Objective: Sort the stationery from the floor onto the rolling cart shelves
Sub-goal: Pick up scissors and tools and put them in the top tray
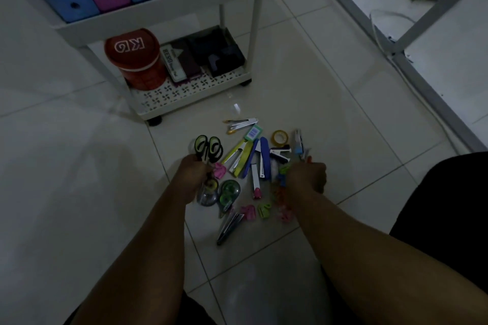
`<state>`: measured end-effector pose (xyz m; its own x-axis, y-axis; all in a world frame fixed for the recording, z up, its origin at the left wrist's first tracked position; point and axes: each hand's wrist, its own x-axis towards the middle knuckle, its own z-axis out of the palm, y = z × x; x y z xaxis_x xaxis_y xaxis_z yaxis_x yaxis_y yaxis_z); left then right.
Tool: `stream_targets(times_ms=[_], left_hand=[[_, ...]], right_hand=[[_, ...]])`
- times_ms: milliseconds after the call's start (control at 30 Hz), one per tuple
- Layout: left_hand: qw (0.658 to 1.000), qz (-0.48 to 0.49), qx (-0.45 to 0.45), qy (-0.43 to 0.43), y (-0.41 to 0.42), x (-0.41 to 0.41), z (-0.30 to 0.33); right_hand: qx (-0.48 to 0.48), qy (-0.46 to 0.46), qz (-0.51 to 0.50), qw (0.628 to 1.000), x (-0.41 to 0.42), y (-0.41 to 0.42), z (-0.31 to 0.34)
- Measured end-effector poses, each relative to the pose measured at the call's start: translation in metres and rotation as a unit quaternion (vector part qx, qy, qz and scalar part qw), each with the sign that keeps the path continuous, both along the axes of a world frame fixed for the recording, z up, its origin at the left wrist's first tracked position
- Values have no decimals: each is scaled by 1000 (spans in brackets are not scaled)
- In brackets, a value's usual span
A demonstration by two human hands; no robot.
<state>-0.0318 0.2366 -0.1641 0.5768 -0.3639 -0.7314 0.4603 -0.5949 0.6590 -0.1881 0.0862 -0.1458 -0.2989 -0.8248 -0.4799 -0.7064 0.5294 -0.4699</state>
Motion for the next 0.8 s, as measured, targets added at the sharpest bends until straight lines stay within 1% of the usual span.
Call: stream_targets(times_ms=[33,100,167,233,300,367,433,467,500,533,567,600,633,667,700,733,767,800], left_hand=[[1000,3,-2,2,0,1,0],[999,21,-19,20,-1,4,0],[997,34,-55,44,-2,5,1],[992,38,-92,79,-2,3,4],[980,25,-148,133,-1,-2,8],[977,1,-160,138,2,-4,9],[989,-16,-120,84,6,-2,7],[994,-20,-94,54,9,0,5],[996,-18,-73,37,11,1,3],[998,-11,-59,31,12,1,2],[998,-2,-52,31,13,1,2],[998,7,-47,33,13,0,2],[998,15,-44,36,13,0,2],[998,19,-42,39,13,-1,2],[998,18,-40,41,12,-2,3],[998,14,-38,42,11,-2,4],[999,10,-36,39,10,-3,4],[999,5,-32,37,9,-4,4]], right_hand=[[-11,-18,-23,999,4,8,3],[-26,-71,-15,997,13,26,2],[-12,-135,40,990,25,45,1],[44,-194,103,974,39,60,1],[86,-227,176,954,53,73,1],[89,-241,234,938,62,78,1],[64,-212,304,927,65,76,2],[30,-170,357,918,62,72,1],[-15,-115,417,901,57,66,-1],[-55,-48,479,875,49,60,-3],[-89,21,536,839,39,52,-6],[-106,66,575,809,27,46,-9],[-114,82,602,786,14,40,-13],[-105,56,595,795,2,35,-16],[-94,18,563,821,-9,30,-18],[-97,10,525,846,-19,26,-21],[-94,38,494,864,-26,22,-22],[-85,108,492,860,-31,19,-23]])
